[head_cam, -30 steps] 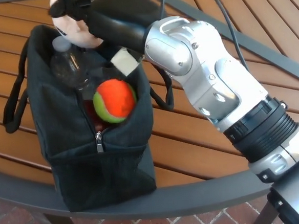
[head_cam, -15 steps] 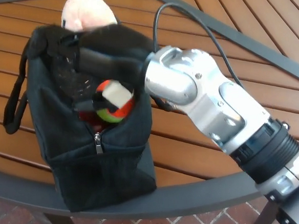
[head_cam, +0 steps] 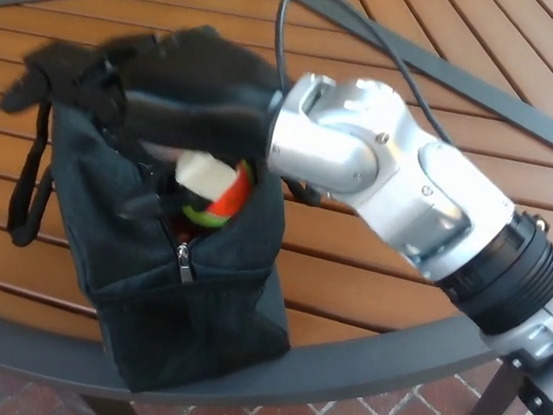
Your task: Pick up a rubric cube, an apple, a tennis ball, a soft toy, a bottle from the table and put it into the lunch box one by one
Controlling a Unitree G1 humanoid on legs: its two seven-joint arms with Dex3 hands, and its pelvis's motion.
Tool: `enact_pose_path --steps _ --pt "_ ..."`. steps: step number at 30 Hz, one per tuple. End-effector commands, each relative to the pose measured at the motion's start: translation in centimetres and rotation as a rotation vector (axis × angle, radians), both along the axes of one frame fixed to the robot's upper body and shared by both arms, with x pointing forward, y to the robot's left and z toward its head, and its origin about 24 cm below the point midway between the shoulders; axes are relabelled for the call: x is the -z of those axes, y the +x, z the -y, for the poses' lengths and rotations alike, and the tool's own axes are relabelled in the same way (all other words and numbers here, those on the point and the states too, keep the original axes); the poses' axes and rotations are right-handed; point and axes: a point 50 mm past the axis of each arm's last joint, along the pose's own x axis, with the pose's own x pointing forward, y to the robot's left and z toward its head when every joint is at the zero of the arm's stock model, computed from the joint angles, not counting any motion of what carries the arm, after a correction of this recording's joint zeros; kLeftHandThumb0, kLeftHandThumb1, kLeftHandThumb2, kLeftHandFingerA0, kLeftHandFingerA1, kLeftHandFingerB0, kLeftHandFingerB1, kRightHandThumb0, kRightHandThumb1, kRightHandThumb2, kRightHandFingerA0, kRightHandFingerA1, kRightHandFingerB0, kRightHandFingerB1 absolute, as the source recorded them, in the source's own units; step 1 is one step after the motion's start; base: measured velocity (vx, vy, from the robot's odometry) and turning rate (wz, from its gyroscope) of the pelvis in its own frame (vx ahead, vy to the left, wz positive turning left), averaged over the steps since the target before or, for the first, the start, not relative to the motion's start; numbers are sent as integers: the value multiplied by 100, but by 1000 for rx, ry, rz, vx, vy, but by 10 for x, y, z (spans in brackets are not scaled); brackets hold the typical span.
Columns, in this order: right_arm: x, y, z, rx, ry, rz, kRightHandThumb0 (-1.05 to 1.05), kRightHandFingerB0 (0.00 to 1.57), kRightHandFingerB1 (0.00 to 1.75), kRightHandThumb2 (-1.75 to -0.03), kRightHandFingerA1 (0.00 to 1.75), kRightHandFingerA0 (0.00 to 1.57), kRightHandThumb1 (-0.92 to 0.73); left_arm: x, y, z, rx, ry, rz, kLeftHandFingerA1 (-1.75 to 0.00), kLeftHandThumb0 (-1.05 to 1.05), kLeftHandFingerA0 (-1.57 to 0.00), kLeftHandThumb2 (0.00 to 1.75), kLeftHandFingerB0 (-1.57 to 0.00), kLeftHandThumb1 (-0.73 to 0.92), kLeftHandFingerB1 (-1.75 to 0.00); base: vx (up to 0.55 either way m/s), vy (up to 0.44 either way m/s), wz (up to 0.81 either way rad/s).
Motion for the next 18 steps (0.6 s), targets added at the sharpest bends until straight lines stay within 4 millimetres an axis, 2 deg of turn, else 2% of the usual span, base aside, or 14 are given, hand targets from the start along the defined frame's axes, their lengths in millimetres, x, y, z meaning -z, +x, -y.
enact_pose_path --steps 1,4,5,7,8,9,10,11,12,13,15,17,18 --pt "-37 -12 -6 -71 81 -25 -46 69 93 -63 109 59 -62 -1 -2 -5 58 28 4 -116 6 -103 108 -95 48 -97 0 0 0" --pt "-55 -17 -8 -92 120 -20 -45 67 88 -63 111 60 -63 0 -2 -6 91 47 -5 -112 2 -104 103 -95 49 -94 0 0 0" --pt "-67 -19 -7 -98 142 -11 -46 67 84 -61 119 62 -62 0 -3 -6 94 49 -9 -112 4 -101 101 -94 51 -94 0 0 0" --pt "-75 -20 -6 -97 152 -3 -46 67 84 -61 119 62 -62 0 -4 -4 77 41 -10 -112 4 -101 101 -94 51 -94 0 0 0" --pt "-86 -20 -2 -92 175 11 -38 62 89 -79 141 60 -55 1 -3 -4 74 38 -11 -113 7 -100 100 -95 50 -95 0 0 0" --pt "-93 -20 2 -89 191 19 -38 62 89 -79 141 60 -55 1 -3 -4 75 38 -12 -113 7 -100 100 -95 50 -95 0 0 0" --pt "-107 -19 11 -63 198 23 -41 61 84 -72 130 58 -61 1 -2 -2 58 20 -7 -114 7 -101 102 -94 51 -97 0 0 0" --pt "-114 -15 21 -40 203 22 -38 60 76 -67 107 55 -60 1 -1 0 53 18 -5 -115 6 -103 103 -95 49 -97 0 0 0" --pt "-119 -13 29 -25 208 21 -38 60 76 -67 107 55 -60 1 0 0 50 18 -4 -115 6 -103 103 -95 49 -97 0 0 0" --pt "-126 -11 44 6 210 26 -42 58 63 -58 89 58 -66 1 1 1 46 20 -2 -118 6 -104 105 -96 51 -98 0 0 0" --pt "-135 -9 70 55 207 36 -43 56 60 -59 83 57 -64 2 1 2 41 20 1 -118 6 -105 106 -96 51 -99 0 0 0" --pt "-136 -8 79 69 206 40 -43 56 60 -59 83 57 -64 2 2 2 42 19 1 -118 6 -105 106 -96 51 -99 0 0 0" --pt "-139 -7 123 194 180 11 -53 47 46 -61 72 49 -69 2 1 3 29 -5 14 -118 6 -105 107 -94 51 -99 0 0 0"
